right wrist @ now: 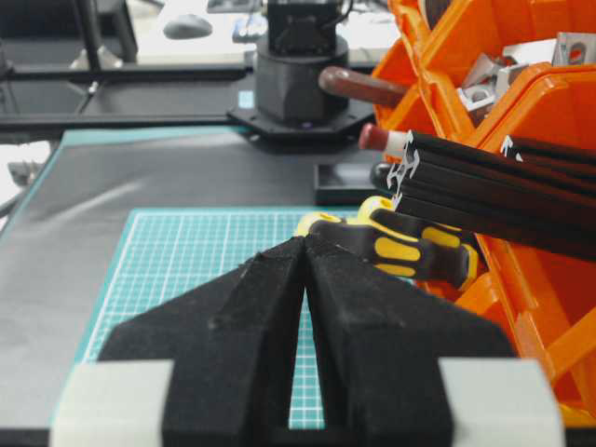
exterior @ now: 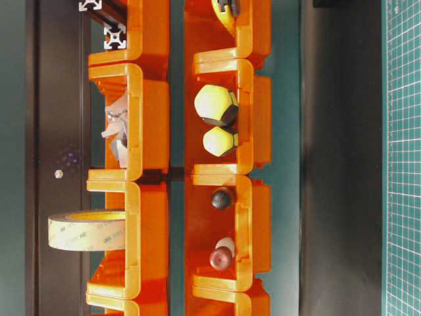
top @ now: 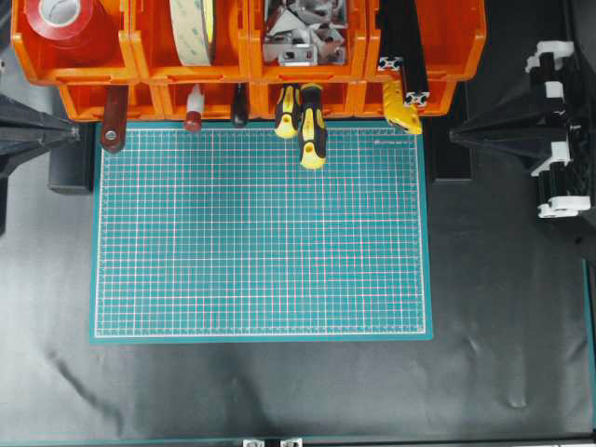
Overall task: Pick frame from container rack with right arm.
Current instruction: 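Move the right gripper toward the black extrusion bars at the rack's right end, then close the right gripper on the black aluminium extrusion bars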
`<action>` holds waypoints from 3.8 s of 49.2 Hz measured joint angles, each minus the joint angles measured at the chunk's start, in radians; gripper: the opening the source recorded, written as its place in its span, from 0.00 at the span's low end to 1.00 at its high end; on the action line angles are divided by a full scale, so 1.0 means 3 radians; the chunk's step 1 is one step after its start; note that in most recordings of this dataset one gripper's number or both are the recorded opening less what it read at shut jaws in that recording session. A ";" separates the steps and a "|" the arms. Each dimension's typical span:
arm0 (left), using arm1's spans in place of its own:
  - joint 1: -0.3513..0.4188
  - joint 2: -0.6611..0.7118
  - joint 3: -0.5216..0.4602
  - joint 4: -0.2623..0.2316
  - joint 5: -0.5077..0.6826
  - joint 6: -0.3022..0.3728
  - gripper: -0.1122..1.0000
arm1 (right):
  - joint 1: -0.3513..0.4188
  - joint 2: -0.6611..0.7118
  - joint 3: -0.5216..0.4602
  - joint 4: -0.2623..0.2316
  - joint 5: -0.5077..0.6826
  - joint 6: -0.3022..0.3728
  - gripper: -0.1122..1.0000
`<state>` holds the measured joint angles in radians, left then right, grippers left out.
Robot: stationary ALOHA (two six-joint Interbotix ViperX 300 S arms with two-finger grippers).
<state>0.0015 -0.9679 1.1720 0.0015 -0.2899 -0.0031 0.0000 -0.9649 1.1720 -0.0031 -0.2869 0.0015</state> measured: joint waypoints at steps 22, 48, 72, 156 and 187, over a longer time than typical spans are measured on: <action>-0.0015 -0.0010 -0.0337 0.0118 0.0414 -0.0061 0.10 | 0.0327 0.0041 -0.0890 0.0036 0.1483 0.0215 0.11; -0.0020 0.0005 -0.0348 0.0118 0.0481 -0.0061 0.10 | 0.0782 0.0926 -0.2373 -0.0726 0.3528 0.0251 0.11; -0.0026 -0.0005 -0.0348 0.0118 0.0527 -0.0133 0.10 | 0.1626 0.1406 -0.2541 -0.2649 0.4541 0.1110 0.11; -0.0041 -0.0020 -0.0353 0.0118 0.0721 -0.0138 0.10 | 0.1478 0.2275 -0.2102 -0.3768 0.5026 0.1452 0.81; -0.0082 -0.0087 -0.0353 0.0118 0.0660 -0.0138 0.10 | 0.1539 0.2281 -0.2030 -0.3825 0.4975 0.1687 0.38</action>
<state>-0.0230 -0.9940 1.0661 0.0368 -0.0920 -0.0445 0.4617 -0.2807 0.5630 -1.1505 1.2057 0.5077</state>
